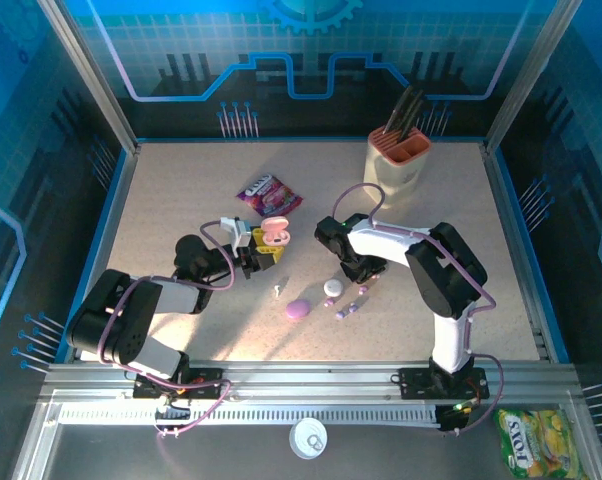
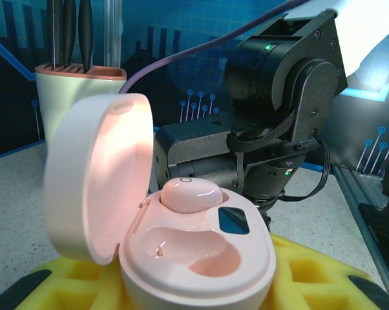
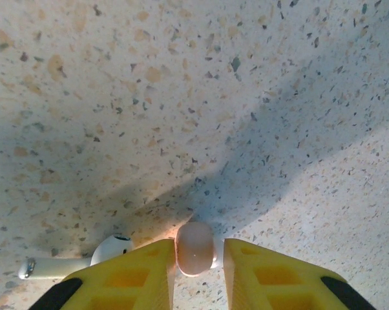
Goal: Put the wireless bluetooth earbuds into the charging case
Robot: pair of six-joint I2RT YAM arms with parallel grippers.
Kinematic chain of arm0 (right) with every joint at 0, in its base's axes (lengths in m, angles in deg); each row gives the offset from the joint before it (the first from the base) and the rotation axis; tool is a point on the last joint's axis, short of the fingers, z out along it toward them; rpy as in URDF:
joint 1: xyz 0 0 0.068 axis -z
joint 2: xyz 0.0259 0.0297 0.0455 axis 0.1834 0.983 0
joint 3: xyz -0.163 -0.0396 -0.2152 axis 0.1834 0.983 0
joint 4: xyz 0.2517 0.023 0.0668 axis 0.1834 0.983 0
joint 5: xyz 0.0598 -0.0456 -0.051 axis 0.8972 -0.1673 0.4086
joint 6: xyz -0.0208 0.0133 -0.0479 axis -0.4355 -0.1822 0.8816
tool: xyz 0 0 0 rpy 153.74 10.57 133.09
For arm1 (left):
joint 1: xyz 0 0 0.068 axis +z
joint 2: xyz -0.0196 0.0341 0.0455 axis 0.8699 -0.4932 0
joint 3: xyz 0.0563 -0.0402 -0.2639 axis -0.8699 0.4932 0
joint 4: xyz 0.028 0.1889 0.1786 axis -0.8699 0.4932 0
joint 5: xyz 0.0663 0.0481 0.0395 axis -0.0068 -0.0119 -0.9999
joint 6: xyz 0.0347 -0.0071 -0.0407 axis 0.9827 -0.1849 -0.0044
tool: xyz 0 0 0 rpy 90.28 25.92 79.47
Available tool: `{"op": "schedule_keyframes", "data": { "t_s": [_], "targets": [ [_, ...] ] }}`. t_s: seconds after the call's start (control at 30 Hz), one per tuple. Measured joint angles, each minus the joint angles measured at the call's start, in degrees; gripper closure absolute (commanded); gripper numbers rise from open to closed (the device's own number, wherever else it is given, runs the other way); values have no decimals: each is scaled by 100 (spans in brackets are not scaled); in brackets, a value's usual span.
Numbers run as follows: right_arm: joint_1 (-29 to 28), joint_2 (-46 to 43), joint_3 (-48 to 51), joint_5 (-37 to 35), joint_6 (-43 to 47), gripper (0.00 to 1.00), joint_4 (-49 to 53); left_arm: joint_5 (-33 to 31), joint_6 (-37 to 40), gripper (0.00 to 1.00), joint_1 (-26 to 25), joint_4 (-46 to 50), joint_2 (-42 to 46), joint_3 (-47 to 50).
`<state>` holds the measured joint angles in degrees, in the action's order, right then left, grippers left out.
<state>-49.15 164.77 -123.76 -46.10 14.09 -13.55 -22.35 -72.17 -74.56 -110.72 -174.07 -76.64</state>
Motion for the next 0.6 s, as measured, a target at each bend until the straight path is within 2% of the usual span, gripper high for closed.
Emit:
{"op": "schedule_keyframes", "data": {
  "t_s": [0.23, 0.47, 0.6],
  "targets": [
    [2, 44, -26, 2, 17, 75, 66, 0, -2, 64, 2, 0, 0, 0],
    [2, 85, -83, 48, 61, 81, 96, 2, -2, 64, 2, 0, 0, 0],
    [4, 85, -83, 61, 66, 82, 96, 4, -2, 64, 2, 0, 0, 0]
  ]
}}
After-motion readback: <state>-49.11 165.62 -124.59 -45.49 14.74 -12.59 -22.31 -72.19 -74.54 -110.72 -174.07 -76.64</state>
